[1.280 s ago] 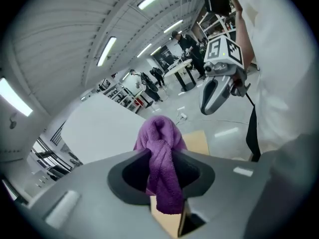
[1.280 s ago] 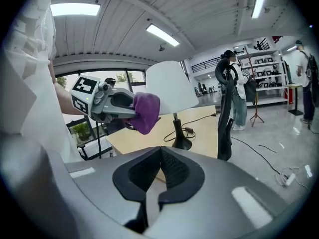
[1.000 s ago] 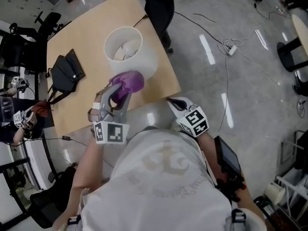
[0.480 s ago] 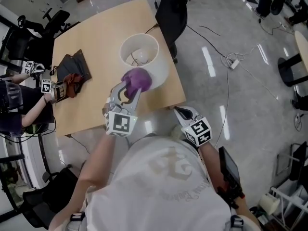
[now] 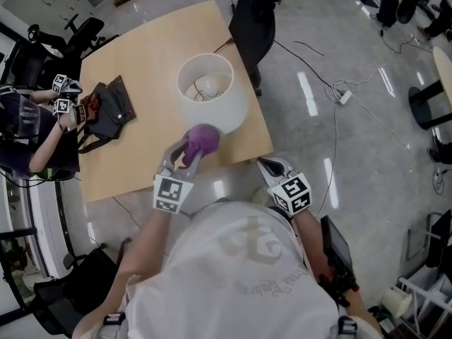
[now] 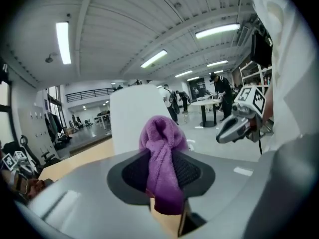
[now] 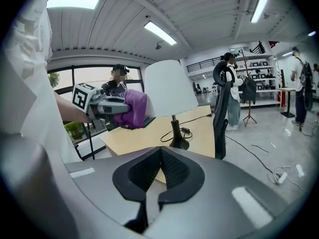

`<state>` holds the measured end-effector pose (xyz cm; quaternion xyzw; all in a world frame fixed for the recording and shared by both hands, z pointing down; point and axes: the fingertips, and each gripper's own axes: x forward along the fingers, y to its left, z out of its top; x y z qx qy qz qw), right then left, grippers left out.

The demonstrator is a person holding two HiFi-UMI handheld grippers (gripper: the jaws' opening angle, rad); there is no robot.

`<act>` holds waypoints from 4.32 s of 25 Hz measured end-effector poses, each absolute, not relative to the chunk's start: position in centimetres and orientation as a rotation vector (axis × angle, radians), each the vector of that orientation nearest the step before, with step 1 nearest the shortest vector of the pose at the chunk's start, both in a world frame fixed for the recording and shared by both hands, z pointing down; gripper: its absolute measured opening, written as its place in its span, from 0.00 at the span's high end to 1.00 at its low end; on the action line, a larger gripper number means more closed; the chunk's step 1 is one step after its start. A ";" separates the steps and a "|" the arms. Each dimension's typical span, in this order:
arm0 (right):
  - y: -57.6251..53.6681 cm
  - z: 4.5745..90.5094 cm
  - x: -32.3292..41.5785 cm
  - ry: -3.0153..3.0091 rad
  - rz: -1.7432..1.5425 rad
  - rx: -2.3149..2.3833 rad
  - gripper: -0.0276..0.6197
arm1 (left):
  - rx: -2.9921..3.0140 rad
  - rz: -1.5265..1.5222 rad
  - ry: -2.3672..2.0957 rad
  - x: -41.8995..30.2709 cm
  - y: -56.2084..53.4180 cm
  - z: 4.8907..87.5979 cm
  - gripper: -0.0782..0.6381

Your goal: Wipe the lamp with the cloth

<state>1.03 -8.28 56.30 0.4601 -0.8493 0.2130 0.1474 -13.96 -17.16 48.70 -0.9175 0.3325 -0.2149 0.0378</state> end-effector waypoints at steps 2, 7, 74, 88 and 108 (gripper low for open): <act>-8.4 56.3 0.9 -2.447 0.616 1.318 0.94 | -2.816 -0.515 1.117 -15.1 -18.1 45.2 0.73; -8.2 56.4 0.2 -2.460 0.621 1.305 0.94 | -2.785 -0.174 1.375 -17.3 -21.7 37.7 0.73; -7.3 57.2 3.6 -2.412 0.757 1.480 0.94 | -2.422 -1.435 0.573 -5.9 -32.4 33.0 0.73; -5.3 55.6 2.3 -2.403 0.651 1.418 0.94 | -2.784 -0.268 0.991 -14.0 -21.8 28.1 0.73; -2.8 54.2 -5.7 -2.412 0.568 1.307 0.94 | -3.141 -0.476 1.272 -24.2 -7.8 52.8 0.73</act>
